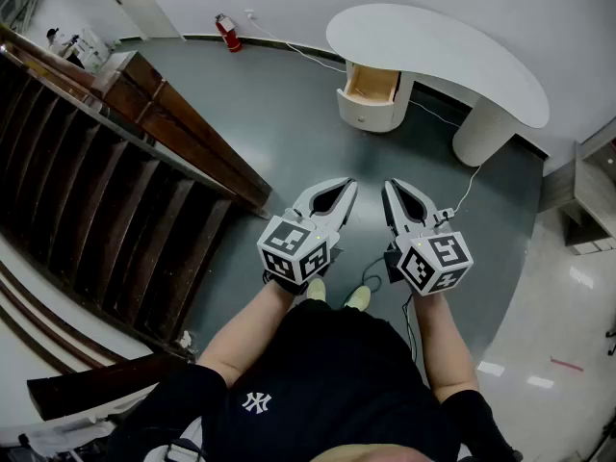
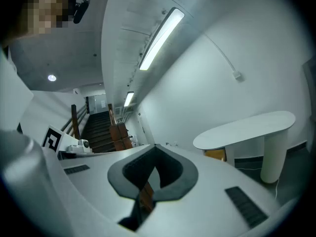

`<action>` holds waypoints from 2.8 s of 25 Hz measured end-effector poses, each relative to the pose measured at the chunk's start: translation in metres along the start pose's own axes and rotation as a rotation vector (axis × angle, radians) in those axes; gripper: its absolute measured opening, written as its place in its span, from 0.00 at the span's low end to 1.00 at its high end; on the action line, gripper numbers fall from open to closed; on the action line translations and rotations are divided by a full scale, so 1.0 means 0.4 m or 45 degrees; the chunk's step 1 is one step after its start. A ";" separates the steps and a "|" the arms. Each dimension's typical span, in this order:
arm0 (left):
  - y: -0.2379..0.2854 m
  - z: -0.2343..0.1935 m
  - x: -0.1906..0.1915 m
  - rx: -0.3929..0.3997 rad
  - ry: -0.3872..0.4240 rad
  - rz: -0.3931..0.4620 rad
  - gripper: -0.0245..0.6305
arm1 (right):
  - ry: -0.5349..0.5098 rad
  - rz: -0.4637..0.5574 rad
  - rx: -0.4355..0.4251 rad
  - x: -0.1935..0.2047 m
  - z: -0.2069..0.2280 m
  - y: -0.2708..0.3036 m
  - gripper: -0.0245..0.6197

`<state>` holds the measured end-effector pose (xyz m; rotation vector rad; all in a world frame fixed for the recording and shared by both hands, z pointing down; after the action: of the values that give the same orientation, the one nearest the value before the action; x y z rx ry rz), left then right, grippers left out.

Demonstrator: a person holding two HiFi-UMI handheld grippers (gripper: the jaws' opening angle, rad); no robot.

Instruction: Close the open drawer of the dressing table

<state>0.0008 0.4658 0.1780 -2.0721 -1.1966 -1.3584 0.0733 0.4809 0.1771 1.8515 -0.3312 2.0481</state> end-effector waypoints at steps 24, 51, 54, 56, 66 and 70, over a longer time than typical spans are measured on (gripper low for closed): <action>0.062 -0.090 -0.001 -0.107 0.002 0.020 0.05 | 0.161 0.024 0.023 0.040 0.123 0.028 0.06; 0.522 -0.743 -0.090 0.129 0.037 -0.177 0.05 | 0.250 -0.302 0.267 0.336 0.394 0.784 0.15; 0.568 -0.804 -0.061 0.118 0.023 -0.212 0.05 | 0.252 -0.358 0.303 0.405 0.432 0.832 0.15; 0.592 -0.838 -0.040 0.114 -0.001 -0.229 0.05 | 0.263 -0.401 0.325 0.463 0.460 0.863 0.15; 0.775 -1.036 0.153 0.082 -0.058 -0.276 0.05 | 0.363 -0.532 0.411 0.814 0.640 1.019 0.20; 0.830 -1.105 0.250 0.053 -0.077 -0.294 0.05 | 0.435 -0.580 0.454 0.965 0.684 1.057 0.22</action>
<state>0.0457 0.0147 0.5098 -2.0082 -1.5155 -1.3643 0.1166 0.0274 0.6187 1.5203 0.5280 2.1228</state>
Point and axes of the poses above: the fingertips, and each gripper's own axes: y forward along the fingers, z to its right, x out of its underside, the point moved 1 cm from there along -y, backward along the fingers, and after that the axes turned 14 degrees about -y, right-handed, at the moved point
